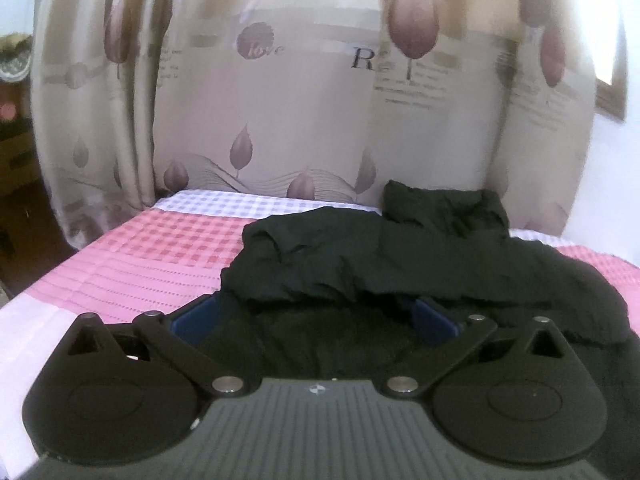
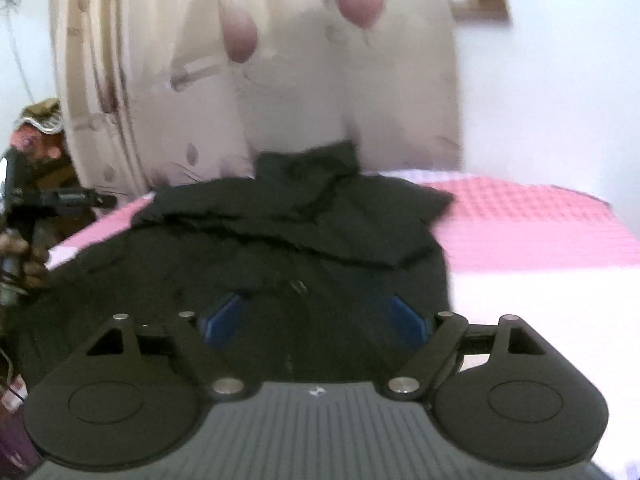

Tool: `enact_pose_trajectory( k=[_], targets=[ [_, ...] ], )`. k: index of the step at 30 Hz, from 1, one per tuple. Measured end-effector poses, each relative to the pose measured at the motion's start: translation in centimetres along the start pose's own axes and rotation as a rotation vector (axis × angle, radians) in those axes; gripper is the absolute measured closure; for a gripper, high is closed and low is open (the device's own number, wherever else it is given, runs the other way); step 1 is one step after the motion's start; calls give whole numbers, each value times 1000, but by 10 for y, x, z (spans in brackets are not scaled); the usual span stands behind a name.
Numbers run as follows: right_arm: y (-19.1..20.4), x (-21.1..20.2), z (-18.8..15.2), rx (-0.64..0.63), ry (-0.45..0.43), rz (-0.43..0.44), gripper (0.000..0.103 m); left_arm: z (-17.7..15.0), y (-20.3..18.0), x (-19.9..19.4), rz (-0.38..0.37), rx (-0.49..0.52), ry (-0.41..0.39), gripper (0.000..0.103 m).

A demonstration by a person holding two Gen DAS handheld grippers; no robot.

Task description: Fold large clothes

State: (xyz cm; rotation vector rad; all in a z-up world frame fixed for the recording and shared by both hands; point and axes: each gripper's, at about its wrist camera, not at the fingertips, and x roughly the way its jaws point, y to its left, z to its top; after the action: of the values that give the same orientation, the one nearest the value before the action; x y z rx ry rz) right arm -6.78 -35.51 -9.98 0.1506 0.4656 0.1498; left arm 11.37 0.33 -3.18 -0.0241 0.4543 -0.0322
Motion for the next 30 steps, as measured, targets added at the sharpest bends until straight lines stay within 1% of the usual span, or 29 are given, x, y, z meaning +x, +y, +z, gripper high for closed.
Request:
enact_pose_trajectory(
  k=[4, 7, 11, 13, 16, 20, 23, 25, 26, 28, 30],
  targets=[
    [-10, -15, -26, 106, 20, -19, 21, -11, -8, -14, 2, 39, -10, 0],
    [-13, -22, -42, 147, 18, -24, 21, -19, -12, -24, 9, 71, -16, 0],
    [-13, -21, -57, 210, 25, -25, 19, -27, -15, -34, 25, 104, -25, 0],
    [-11, -22, -61, 218, 19, -34, 14, -31, -14, -39, 33, 116, -28, 0],
    [-8, -23, -67, 252, 11, -34, 12, -37, -13, -44, 49, 128, -20, 0],
    [-5, -24, -73, 258, 2, -57, 12, -46, -6, -51, 67, 144, -9, 0],
    [-10, -27, -78, 318, -5, -76, 7, -50, 12, -59, 50, 142, -6, 0],
    [-16, -29, -84, 373, -10, -69, 6, -52, 34, -68, 29, 113, -14, 0],
    [-16, -31, -86, 382, -20, -61, 6, -52, 49, -73, 14, 83, -11, 0],
    [-14, -34, -89, 377, -18, -39, 5, -52, 79, -80, -5, 30, 8, 0],
    [-11, -35, -90, 349, -9, -12, 5, -53, 111, -87, 10, -19, 35, 1]
  ],
)
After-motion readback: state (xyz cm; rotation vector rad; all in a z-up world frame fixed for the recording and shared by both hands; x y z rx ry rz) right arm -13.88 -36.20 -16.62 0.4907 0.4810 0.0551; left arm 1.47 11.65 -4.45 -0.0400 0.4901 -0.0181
